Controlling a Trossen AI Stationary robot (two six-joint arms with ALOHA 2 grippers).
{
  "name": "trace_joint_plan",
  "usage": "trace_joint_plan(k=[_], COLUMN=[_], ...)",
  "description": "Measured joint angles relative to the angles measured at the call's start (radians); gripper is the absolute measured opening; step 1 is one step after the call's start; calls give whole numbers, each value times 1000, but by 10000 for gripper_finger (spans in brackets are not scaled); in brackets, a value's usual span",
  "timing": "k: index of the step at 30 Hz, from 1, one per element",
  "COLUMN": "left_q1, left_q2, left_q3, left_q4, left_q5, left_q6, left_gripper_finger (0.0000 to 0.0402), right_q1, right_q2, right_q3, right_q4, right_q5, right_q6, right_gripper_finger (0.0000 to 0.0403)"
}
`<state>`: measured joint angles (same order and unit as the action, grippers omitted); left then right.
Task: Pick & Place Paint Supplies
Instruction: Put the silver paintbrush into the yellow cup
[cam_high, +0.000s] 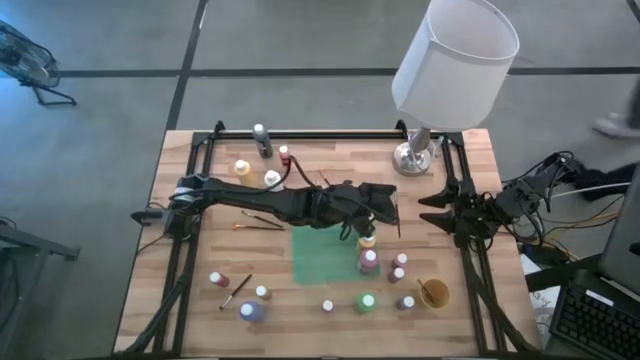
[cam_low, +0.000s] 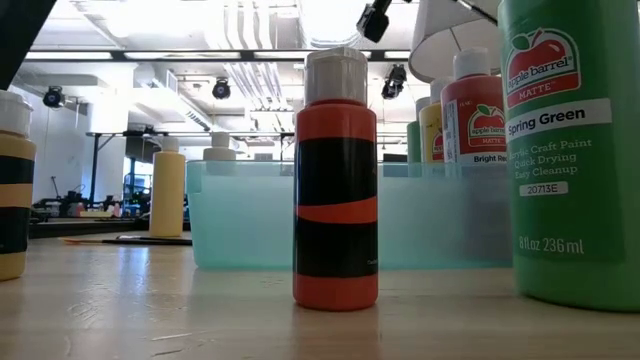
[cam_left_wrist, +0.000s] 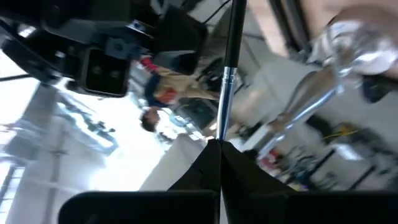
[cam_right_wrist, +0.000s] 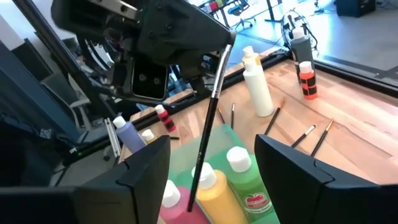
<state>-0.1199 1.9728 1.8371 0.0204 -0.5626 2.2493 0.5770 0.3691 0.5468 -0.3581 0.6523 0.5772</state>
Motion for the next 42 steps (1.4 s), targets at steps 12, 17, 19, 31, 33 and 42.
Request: trace_joint_plan(k=[12,17,19,31,33,42], left_q1=[-6,-6,-6,-7,-7,-8], left_q2=[16,16,16,16,16,16], left_q3=[-11,-11,-11,-11,-11,-11], left_q4=[92,92,93,92,92,92], left_q5=[125,126,126,125,125,124], left_q6=[65,54,54,53,52,38], left_gripper_finger=[0,0,0,0,0,0], right_q1=[-6,-20,-32,-126,-146,-236], right_q2=[44,107,125,181,198,251], right_q3=[0,0,1,5,5,5], right_q4=[88,171,181,269,280,323], right_q5=[2,1,0,-110,-116,-152], right_q6=[-36,-86,-96,-113,-122,-138], right_gripper_finger=[257,252,245,229,233,238])
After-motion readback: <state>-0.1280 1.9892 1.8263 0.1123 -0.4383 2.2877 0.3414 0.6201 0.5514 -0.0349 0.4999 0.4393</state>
